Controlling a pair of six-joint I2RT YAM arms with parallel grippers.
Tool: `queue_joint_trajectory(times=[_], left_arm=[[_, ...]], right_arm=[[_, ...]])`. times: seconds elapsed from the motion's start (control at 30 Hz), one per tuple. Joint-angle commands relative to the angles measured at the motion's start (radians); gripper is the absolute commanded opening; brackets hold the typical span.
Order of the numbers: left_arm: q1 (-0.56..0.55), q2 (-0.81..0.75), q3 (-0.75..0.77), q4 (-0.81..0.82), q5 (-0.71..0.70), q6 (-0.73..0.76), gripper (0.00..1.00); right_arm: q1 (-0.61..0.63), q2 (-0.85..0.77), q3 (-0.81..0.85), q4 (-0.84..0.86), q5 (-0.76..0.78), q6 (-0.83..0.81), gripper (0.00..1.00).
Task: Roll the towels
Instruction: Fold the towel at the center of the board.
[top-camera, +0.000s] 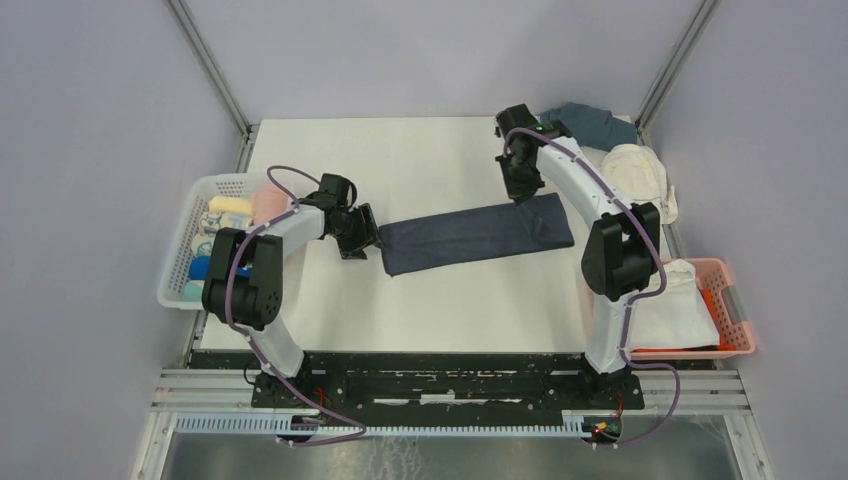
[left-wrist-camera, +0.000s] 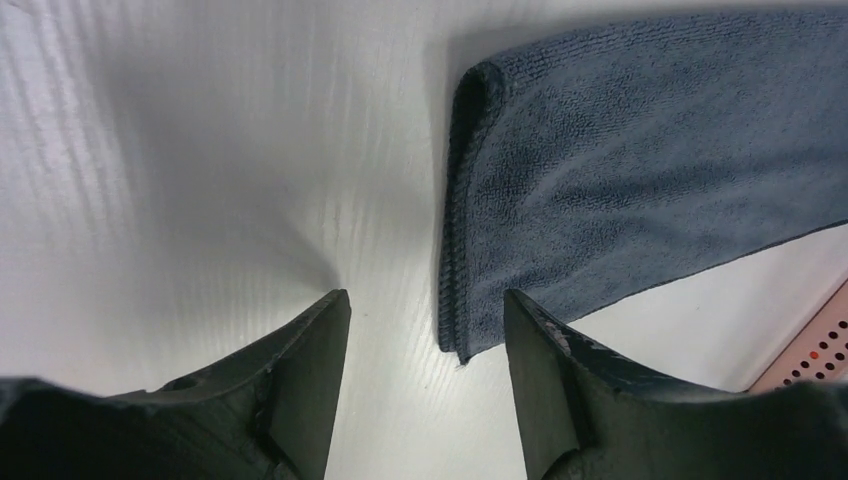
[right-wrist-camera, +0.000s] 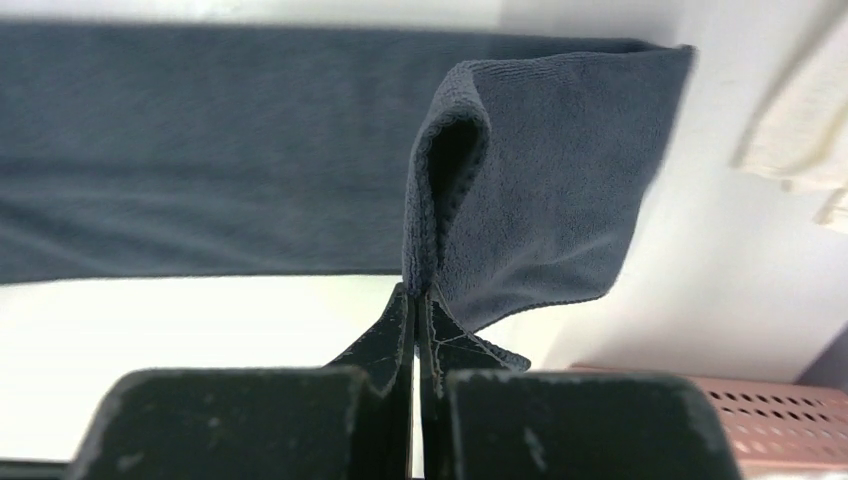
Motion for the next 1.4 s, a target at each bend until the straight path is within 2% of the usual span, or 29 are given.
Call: queue_joint_trajectory(times=[0.0, 0.33, 0.67, 1.37], left_arm=[[-0.007, 0.031, -0.021, 0.082, 0.087, -0.056, 0.63], [-0.014, 0.060, -0.050, 0.119, 0.127, -0.067, 0.45], [-0.022, 0.079, -0.061, 0.137, 0.141, -0.069, 0.26], [-0.027, 0.076, -0.067, 0.137, 0.136, -0.064, 0.23]], right_arm=[[0.102, -0.045, 0.023, -0.013, -0.087, 0.078, 0.02], [0.297, 0.049, 0.178, -0.033, -0.070, 0.212, 0.03], [0.404, 0.134, 0.305, -0.032, -0.014, 0.309, 0.05], [0.472, 0.228, 0.364, 0.073, -0.076, 0.429, 0.07]])
